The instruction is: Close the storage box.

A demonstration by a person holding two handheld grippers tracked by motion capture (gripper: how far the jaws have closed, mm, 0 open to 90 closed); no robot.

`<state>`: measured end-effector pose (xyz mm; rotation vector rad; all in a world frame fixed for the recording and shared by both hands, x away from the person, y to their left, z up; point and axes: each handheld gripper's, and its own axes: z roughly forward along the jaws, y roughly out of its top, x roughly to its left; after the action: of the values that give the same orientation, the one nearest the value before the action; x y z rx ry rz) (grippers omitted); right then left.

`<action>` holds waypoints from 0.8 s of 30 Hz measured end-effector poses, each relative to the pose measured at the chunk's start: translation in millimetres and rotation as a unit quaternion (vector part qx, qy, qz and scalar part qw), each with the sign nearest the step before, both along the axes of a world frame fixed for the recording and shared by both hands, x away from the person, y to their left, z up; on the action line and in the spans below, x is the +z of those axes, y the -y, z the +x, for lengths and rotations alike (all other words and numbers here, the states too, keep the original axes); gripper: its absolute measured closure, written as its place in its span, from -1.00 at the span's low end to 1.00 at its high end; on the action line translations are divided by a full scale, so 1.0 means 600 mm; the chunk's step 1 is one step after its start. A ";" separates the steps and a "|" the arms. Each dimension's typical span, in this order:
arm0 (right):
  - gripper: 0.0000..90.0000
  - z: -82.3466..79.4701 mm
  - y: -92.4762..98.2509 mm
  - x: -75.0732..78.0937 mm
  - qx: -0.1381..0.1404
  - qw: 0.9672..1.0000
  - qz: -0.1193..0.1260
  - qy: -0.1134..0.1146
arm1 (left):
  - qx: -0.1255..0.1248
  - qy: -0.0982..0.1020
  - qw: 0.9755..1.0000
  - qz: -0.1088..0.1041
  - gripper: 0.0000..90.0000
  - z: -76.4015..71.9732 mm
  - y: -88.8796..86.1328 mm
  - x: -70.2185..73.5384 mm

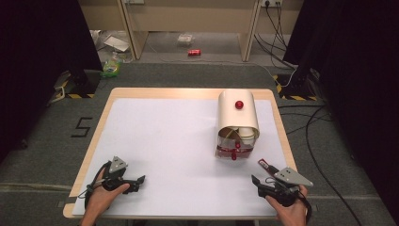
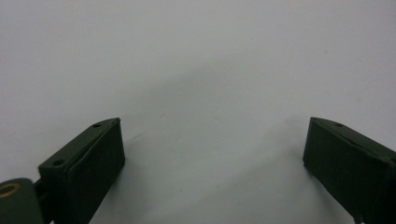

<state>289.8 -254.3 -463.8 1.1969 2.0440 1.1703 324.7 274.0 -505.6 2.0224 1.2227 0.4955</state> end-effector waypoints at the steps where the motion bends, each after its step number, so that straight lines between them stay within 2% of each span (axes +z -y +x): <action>1: -0.46 0.000 0.000 0.000 0.000 1.000 0.000 0.000 | 0.000 0.000 1.000 0.000 -0.90 0.000 0.000 0.000; 11: -0.51 -0.011 0.008 -0.002 0.000 1.000 -0.002 -0.007 | 0.000 0.000 1.000 0.000 -0.90 0.000 0.000 0.000; 24: -0.52 -0.028 0.015 -0.007 0.010 1.000 -0.021 -0.019 | 0.000 0.000 1.000 0.000 -0.90 0.000 0.000 0.000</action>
<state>272.7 -263.5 -468.2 1.1911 2.1023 1.1166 324.8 274.1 -505.6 2.0232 1.2218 0.4960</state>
